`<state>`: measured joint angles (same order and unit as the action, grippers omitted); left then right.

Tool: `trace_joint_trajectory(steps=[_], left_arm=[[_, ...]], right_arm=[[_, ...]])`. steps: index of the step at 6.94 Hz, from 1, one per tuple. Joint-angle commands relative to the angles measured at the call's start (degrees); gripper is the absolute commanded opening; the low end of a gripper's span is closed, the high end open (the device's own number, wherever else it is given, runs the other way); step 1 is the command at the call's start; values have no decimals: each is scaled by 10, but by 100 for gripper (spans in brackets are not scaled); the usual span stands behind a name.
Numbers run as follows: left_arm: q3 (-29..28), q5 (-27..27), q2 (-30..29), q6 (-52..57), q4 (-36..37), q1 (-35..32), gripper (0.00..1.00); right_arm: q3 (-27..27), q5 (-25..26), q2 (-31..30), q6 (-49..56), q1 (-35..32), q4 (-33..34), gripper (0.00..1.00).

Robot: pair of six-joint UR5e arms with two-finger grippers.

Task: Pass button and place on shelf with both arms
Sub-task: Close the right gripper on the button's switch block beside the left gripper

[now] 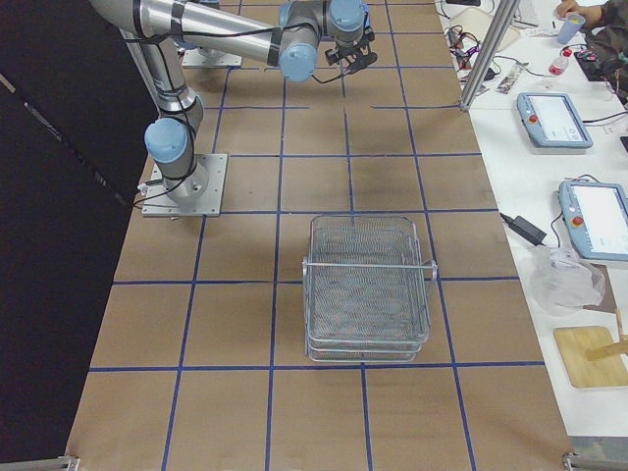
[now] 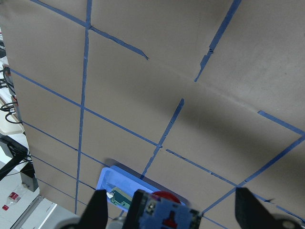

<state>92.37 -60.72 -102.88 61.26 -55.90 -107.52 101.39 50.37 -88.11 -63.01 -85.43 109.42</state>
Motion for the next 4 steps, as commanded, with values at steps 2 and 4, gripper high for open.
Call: trace_joint_trajectory(steps=[2, 4], left_arm=[[1, -1, -1, 0, 0, 0, 0], [1, -3, 6, 1, 0, 0, 0]], right_arm=[[2, -15, 3, 0, 0, 0, 90], [5, -15, 3, -2, 0, -1, 42]])
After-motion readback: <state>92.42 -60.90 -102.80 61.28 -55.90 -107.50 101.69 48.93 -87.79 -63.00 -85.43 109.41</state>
